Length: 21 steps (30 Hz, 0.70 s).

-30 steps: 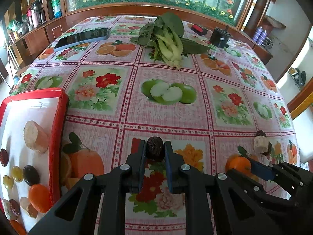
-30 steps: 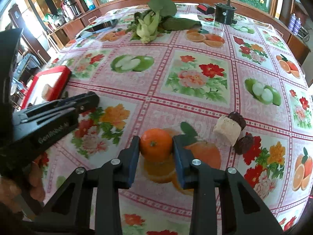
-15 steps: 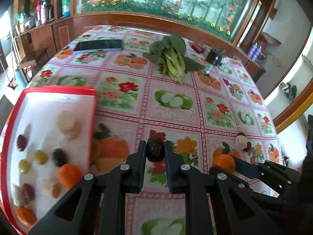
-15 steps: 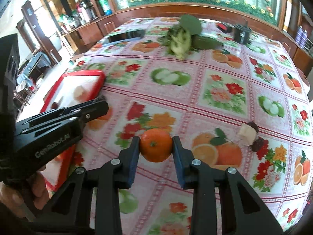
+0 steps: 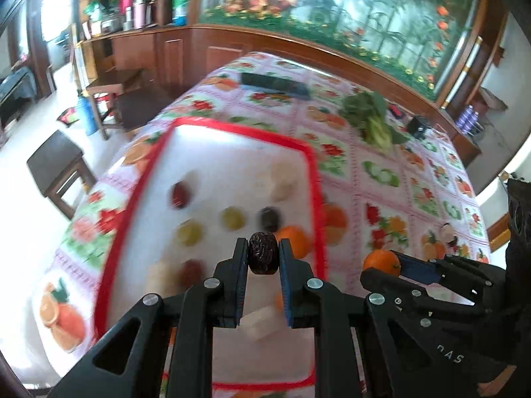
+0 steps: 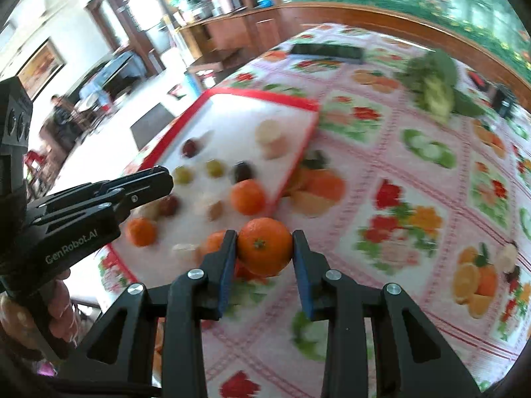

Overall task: Organize fruits
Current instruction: 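Carry the date and the mandarin in both tools over the white tray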

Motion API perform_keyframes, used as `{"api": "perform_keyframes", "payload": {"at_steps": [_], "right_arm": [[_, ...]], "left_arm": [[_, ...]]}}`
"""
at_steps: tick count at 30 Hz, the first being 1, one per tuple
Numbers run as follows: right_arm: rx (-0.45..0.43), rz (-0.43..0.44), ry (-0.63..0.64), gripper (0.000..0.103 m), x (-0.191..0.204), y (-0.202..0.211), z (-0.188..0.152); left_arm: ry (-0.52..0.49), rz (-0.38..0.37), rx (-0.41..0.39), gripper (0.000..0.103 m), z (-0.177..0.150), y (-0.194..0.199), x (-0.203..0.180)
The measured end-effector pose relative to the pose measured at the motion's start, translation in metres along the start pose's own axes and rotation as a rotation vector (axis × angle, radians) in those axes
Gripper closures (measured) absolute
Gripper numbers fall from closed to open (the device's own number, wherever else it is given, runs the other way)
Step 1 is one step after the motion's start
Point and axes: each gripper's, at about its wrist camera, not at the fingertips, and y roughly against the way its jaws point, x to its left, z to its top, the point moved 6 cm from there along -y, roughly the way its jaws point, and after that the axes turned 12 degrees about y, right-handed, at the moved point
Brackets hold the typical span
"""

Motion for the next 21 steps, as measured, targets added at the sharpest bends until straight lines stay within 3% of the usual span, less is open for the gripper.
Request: {"api": "perform_keyframes", "payload": {"at_steps": [8,21], "right_arm": [[0.069,0.109,0.107,0.067,0.051,-0.025,-0.014],[0.12,0.112,0.166,0.067,0.064,-0.047,-0.027]], "left_arm": [[0.011,0.049,0.045,0.087,-0.036,0.001,0.038],[0.014,0.07,0.106,0.086,-0.059,-0.015,0.045]]}}
